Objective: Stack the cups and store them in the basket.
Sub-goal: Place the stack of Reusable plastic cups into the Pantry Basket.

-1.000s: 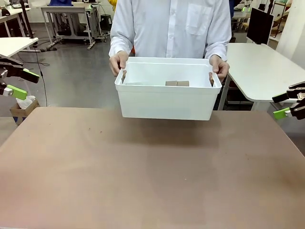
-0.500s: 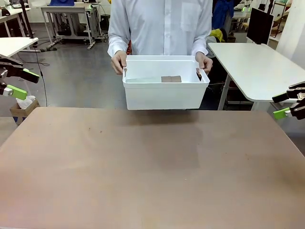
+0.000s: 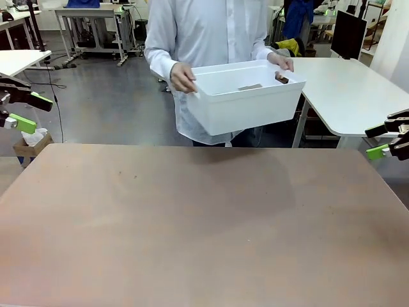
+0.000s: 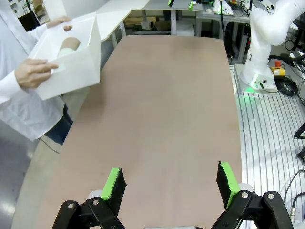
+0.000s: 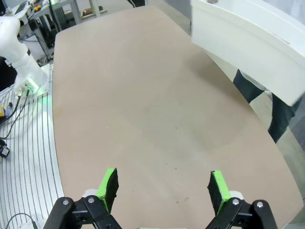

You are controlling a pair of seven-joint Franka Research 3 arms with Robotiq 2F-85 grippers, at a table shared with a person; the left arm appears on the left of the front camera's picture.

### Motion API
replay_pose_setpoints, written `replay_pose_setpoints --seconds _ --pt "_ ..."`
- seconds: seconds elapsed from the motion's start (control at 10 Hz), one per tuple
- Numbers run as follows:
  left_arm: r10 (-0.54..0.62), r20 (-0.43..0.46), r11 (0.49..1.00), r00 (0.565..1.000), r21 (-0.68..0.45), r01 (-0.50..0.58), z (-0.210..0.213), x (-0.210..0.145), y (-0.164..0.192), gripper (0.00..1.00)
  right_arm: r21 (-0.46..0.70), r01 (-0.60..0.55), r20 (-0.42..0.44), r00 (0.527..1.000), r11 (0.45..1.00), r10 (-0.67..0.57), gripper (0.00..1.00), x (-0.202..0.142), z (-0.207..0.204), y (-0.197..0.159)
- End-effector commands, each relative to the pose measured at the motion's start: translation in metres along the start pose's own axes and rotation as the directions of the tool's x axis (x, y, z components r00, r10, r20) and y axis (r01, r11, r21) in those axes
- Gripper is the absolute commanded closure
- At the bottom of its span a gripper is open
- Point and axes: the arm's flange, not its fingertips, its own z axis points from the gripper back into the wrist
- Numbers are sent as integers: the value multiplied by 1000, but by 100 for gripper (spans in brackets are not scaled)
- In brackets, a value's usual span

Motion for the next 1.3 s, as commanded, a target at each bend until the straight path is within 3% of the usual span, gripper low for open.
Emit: replay_pose_setpoints --seconds 0.0,1.2 --pt "1 25 1000 1000 5 -1 -1 3 1 0 3 -6 27 1000 1000 6 0 2 1 -3" --pt "1 25 1000 1000 5 -1 -1 3 1 0 3 -6 27 1000 1000 6 0 2 1 -3"
